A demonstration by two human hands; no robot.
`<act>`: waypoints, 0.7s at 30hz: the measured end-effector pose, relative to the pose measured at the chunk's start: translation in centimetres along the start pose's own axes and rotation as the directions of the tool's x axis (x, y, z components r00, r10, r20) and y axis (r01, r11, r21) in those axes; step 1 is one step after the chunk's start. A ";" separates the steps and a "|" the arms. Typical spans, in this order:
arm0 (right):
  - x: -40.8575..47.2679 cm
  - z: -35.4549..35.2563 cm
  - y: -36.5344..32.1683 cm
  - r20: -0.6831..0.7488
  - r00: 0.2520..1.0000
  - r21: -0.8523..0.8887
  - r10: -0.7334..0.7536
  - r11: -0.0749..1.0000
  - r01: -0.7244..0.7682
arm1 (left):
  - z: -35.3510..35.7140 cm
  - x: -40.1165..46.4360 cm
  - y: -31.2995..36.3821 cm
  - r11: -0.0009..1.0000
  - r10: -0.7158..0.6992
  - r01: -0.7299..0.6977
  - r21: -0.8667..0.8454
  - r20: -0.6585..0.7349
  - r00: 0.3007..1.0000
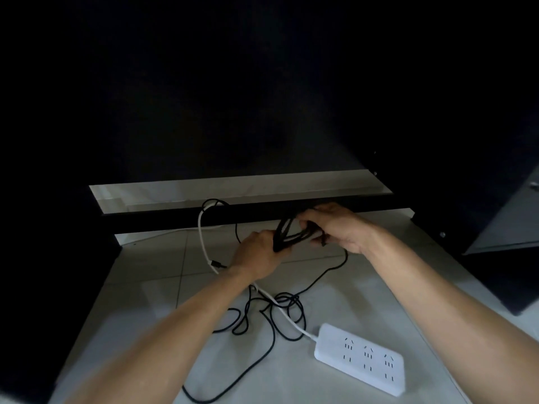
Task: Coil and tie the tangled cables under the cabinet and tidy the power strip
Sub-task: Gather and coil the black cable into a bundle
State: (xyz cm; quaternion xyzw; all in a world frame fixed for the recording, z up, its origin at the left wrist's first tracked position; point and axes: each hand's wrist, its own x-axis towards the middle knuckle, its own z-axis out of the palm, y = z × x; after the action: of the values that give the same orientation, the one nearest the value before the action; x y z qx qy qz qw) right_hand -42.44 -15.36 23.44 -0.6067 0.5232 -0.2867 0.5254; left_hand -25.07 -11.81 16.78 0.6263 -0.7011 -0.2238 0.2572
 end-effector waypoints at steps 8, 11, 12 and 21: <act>-0.4 0.7 -0.2 0.039 0.999 0.547 0.019 0.836 -0.037 | -0.4 0.4 1.5 0.997 0.061 -0.060 -0.057 0.015 0.998; -0.7 0.6 -0.5 0.093 0.996 0.584 0.000 0.810 -0.055 | -0.4 0.6 1.2 0.993 0.034 -0.032 -0.117 0.010 0.999; -0.7 0.6 -0.6 0.108 0.994 0.581 -0.002 0.812 -0.061 | -0.5 0.5 1.0 0.986 0.038 -0.036 -0.162 0.009 0.999; -0.5 2.2 -3.0 0.062 0.997 0.581 0.054 0.810 -0.080 | -0.6 -0.2 2.5 0.819 0.063 0.015 -0.573 0.116 0.991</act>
State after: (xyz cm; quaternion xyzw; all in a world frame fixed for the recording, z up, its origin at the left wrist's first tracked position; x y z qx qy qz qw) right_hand -39.62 -14.49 25.73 -0.4040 0.4201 -0.4015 0.7065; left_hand -26.58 -11.31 18.80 0.4953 -0.6247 -0.4607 0.3901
